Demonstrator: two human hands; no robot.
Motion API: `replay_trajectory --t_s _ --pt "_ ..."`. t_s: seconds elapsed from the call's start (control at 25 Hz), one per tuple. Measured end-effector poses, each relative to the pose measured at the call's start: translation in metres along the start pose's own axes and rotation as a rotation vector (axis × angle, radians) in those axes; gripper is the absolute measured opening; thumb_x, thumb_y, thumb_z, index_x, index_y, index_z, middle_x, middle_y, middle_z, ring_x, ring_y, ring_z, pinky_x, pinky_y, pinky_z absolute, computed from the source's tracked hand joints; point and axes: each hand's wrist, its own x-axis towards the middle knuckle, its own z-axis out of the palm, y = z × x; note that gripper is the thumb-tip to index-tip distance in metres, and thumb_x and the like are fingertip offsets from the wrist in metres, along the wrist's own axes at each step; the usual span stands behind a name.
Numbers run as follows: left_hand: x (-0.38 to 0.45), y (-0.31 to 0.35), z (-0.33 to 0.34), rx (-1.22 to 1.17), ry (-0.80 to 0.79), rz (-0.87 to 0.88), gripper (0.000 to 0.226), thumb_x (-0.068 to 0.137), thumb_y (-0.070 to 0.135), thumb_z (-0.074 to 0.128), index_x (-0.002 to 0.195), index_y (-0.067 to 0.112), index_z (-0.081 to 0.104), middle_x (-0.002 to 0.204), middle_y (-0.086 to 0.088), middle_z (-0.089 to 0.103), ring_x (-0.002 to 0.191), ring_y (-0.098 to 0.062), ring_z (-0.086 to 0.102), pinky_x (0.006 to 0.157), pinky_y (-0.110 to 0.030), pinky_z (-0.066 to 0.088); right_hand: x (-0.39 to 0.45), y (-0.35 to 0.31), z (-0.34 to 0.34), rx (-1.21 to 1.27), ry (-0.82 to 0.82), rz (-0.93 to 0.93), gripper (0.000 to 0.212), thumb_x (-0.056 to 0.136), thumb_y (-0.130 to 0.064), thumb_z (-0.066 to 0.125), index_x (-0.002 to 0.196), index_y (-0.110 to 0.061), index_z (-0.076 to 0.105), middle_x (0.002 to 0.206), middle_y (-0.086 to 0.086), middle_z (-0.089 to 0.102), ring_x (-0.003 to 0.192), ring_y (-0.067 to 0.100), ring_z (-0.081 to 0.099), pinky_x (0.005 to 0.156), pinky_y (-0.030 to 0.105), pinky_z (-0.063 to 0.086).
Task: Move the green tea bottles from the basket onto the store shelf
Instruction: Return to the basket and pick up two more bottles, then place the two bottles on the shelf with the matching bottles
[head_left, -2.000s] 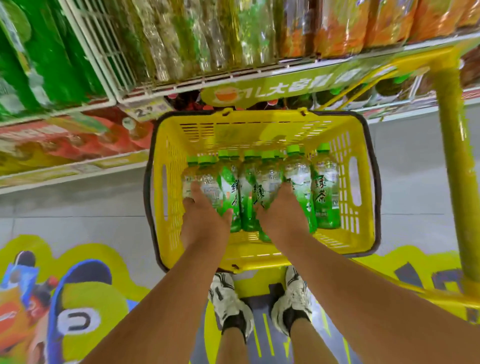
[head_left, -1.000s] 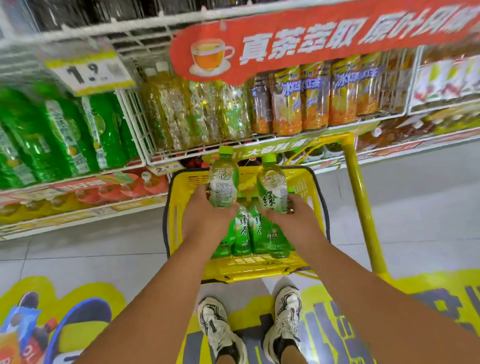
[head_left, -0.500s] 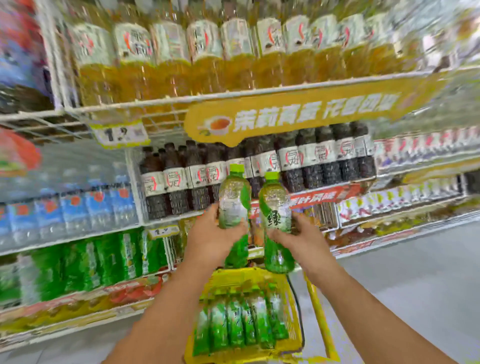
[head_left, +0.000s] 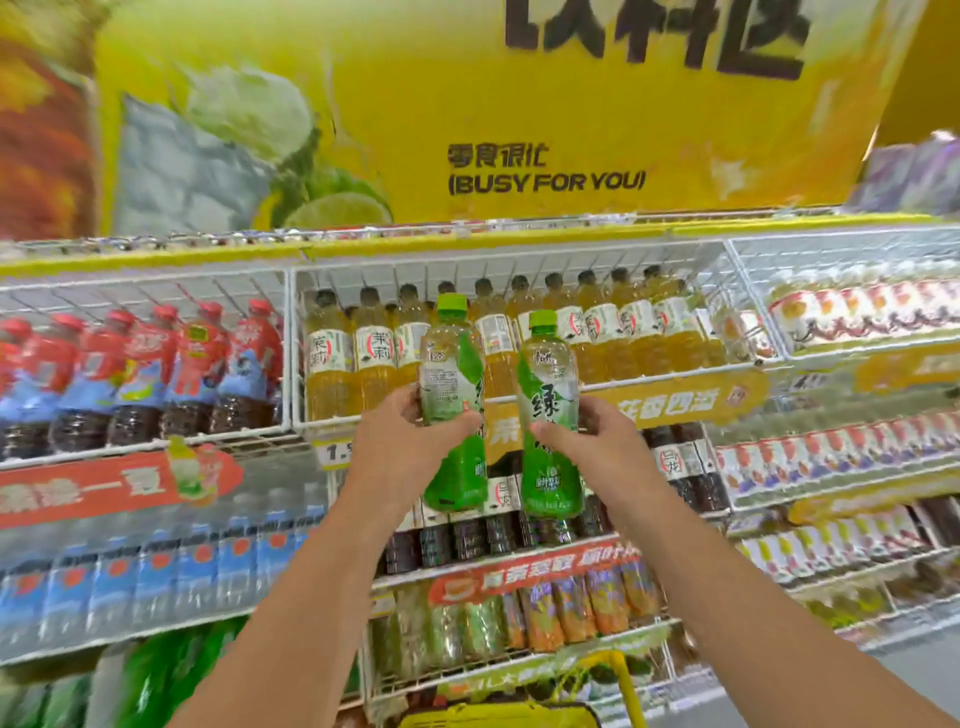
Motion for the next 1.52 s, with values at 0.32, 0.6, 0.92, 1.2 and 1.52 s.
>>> replay_trajectory --t_s 0.32,0.6,0.92,1.2,1.52 --pt "0.014 0.047 -0.038 0.006 0.046 0.05 0.033 0.075 0.033 0.089 0.104 0.031 0.073 0.096 0.015 0.078 0.087 -0.004 0.074 0.071 -0.023 0.057 0.019 -0.058 0.01 0.033 -0.063 -0.113 0.055 0.075 -0.047 0.087 0.122 -0.029 0.066 0.114 -0.01 0.074 0.091 0.004 0.073 0.07 0.024 0.055" --pt "-0.003 0.051 -0.023 0.031 0.135 0.013 0.032 0.076 0.032 0.089 0.104 0.03 0.074 0.09 0.015 0.078 0.074 0.004 0.072 0.052 -0.008 0.049 0.032 -0.045 -0.006 0.076 -0.191 -0.102 0.053 0.078 -0.036 0.088 0.124 -0.022 0.064 0.115 -0.005 0.072 0.083 0.003 0.074 0.057 0.014 0.054" --pt "-0.037 0.053 -0.004 0.059 0.275 -0.03 0.034 0.074 0.033 0.089 0.104 0.032 0.073 0.09 0.021 0.077 0.079 0.003 0.073 0.059 -0.012 0.054 0.037 -0.042 -0.011 0.083 -0.38 -0.163 0.064 0.068 -0.052 0.089 0.124 -0.03 0.065 0.115 -0.014 0.07 0.089 -0.002 0.072 0.069 0.021 0.06" --pt "-0.081 0.043 -0.058 0.113 0.457 -0.093 0.034 0.073 0.033 0.09 0.102 0.034 0.072 0.092 0.02 0.078 0.08 0.003 0.073 0.063 -0.015 0.055 0.008 -0.047 0.057 0.166 -0.595 -0.148 0.046 0.07 -0.047 0.09 0.11 -0.037 0.069 0.099 -0.018 0.077 0.087 0.008 0.076 0.066 0.027 0.062" --pt "-0.155 0.019 -0.193 0.133 0.646 -0.125 0.041 0.074 0.038 0.089 0.11 0.03 0.07 0.095 0.017 0.078 0.08 0.004 0.072 0.058 -0.012 0.054 -0.061 -0.068 0.202 0.169 -0.745 -0.128 0.038 0.075 -0.041 0.089 0.107 -0.037 0.07 0.097 -0.019 0.077 0.085 0.005 0.075 0.074 0.033 0.062"
